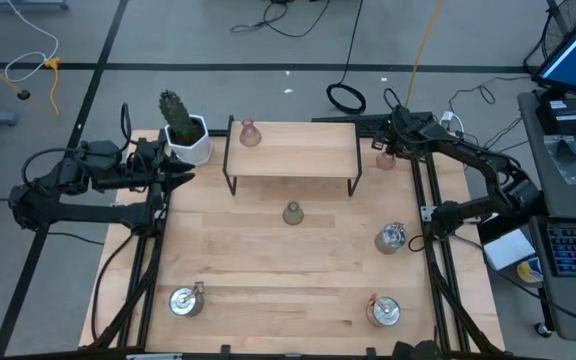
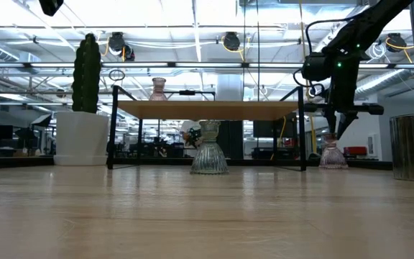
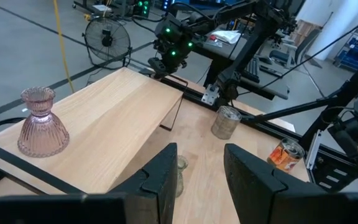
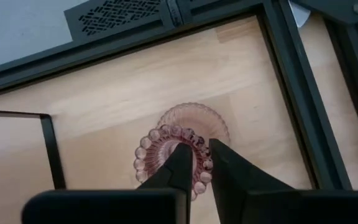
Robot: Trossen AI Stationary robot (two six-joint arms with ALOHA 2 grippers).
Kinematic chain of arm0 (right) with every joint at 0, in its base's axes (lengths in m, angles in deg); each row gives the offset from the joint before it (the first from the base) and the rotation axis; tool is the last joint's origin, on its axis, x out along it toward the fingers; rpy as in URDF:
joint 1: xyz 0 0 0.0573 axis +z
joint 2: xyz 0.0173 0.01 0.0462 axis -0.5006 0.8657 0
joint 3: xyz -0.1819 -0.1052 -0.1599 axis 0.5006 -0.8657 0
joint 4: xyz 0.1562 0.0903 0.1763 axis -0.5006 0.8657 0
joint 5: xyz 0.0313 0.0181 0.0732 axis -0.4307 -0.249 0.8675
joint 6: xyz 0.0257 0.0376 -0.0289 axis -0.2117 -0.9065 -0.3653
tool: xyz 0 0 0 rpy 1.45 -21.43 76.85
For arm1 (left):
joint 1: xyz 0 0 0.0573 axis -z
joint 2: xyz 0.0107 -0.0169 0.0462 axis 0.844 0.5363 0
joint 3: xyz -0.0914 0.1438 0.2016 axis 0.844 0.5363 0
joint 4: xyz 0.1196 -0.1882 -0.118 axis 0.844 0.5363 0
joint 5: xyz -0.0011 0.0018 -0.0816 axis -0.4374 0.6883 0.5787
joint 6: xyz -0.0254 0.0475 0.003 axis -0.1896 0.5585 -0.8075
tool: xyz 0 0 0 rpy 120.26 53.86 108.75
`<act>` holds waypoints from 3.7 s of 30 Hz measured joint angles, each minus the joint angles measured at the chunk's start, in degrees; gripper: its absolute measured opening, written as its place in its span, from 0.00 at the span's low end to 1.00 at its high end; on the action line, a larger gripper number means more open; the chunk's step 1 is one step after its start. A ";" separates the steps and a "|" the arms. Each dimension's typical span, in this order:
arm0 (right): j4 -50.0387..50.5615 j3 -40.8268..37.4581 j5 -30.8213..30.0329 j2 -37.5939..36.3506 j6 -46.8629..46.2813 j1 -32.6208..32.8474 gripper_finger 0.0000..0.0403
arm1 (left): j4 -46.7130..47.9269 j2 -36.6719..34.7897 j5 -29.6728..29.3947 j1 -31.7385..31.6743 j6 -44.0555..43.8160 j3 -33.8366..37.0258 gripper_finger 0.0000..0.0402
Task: Pick & Place candle stick holders
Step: Put the pink candle holder on the shelf
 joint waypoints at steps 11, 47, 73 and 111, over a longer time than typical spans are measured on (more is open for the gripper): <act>0.64 -0.29 0.09 -3.12 3.00 0.00 0.04 | -0.02 0.02 -0.04 0.00 0.01 0.00 0.33; -33.16 -0.09 12.59 -32.75 9.13 18.53 0.04 | -22.43 20.75 0.45 2.62 12.49 0.00 0.33; -50.45 3.13 24.13 -6.67 -5.78 35.74 0.04 | -42.30 38.99 -16.76 9.05 39.75 -3.41 0.33; -43.02 13.31 25.55 0.42 3.52 39.04 0.04 | -23.47 54.71 -25.21 7.57 32.63 -20.83 0.65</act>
